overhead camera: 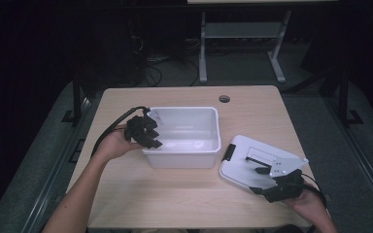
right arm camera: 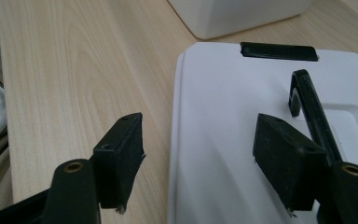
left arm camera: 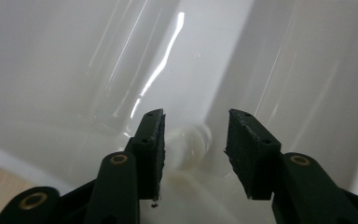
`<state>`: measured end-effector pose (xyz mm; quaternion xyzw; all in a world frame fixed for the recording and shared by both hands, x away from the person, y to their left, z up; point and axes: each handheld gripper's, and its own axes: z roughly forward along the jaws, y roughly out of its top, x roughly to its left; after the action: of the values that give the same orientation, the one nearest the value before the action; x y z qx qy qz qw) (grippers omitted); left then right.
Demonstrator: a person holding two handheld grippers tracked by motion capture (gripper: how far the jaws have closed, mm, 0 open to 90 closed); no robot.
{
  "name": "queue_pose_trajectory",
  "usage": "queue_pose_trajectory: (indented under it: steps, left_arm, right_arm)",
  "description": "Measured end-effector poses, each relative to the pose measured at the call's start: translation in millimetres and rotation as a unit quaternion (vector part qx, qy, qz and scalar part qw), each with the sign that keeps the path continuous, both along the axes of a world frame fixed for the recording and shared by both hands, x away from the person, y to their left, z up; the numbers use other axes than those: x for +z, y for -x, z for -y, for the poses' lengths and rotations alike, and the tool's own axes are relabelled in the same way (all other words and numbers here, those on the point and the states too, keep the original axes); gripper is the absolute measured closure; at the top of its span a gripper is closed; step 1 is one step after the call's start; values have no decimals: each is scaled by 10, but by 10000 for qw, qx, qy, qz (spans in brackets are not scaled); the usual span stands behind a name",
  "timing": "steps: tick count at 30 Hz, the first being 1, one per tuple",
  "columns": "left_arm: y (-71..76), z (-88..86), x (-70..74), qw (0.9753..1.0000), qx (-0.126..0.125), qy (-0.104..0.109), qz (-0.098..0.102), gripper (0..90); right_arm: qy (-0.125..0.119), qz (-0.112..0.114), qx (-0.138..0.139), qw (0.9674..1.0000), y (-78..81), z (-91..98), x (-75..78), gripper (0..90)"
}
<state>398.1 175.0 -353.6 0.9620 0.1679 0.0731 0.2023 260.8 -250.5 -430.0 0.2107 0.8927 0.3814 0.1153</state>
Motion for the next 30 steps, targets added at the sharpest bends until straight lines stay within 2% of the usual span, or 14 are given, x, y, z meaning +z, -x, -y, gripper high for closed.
queue_pose_trajectory:
  steps: [4, 16, 23, 30]
  left_arm:
    - [-1, -8, -5, 10000, 11, -38, 3, 581]
    - [82, -83, 162, 9995, 16, 266, 155, 577]
    - [189, -192, 305, 9987, 19, 453, 244, 577]
    - [304, -277, 399, 9984, -13, 495, 291, 578]
  right_arm:
    - [7, -1, 11, 10000, -6, -2, -9, 326]
    - [6, 17, -13, 10000, -9, 0, -6, 326]
    - [6, 9, -44, 10000, -11, 2, -2, 325]
    - [18, 29, -41, 10000, -17, -5, 4, 326]
